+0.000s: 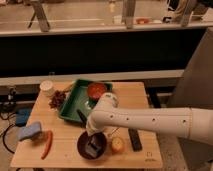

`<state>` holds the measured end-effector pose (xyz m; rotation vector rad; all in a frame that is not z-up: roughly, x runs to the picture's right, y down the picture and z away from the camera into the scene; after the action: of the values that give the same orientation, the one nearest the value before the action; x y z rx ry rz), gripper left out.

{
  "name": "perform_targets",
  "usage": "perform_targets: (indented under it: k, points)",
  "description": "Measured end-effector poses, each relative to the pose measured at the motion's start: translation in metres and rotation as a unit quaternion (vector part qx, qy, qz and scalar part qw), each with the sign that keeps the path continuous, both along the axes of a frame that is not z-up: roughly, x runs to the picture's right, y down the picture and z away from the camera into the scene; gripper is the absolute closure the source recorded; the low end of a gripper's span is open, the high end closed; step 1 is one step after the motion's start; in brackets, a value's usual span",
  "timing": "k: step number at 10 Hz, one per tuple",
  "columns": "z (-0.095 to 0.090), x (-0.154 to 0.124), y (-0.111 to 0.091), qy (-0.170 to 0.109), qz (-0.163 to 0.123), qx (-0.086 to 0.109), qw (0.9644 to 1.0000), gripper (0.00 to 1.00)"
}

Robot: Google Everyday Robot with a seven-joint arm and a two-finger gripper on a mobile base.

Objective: Wipe purple bowl with brush

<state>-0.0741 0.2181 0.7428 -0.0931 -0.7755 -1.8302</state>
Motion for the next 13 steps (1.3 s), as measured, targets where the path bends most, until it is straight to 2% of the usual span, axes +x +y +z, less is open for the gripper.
perform_targets:
  k: [2, 7, 11, 13]
  points:
    - [0.003, -0.005, 0.0, -0.003, -0.01, 0.004, 0.9999, 1.0]
    - [-0.013, 0.004, -0.013, 0.003, -0.031, 0.03, 0.9991, 1.0]
    - [-0.004, 0.027, -0.022, 0.032, -0.037, 0.043, 0.9979, 1.0]
    - [-0.001, 0.017, -0.03, 0.024, -0.043, 0.049, 0.9976, 1.0]
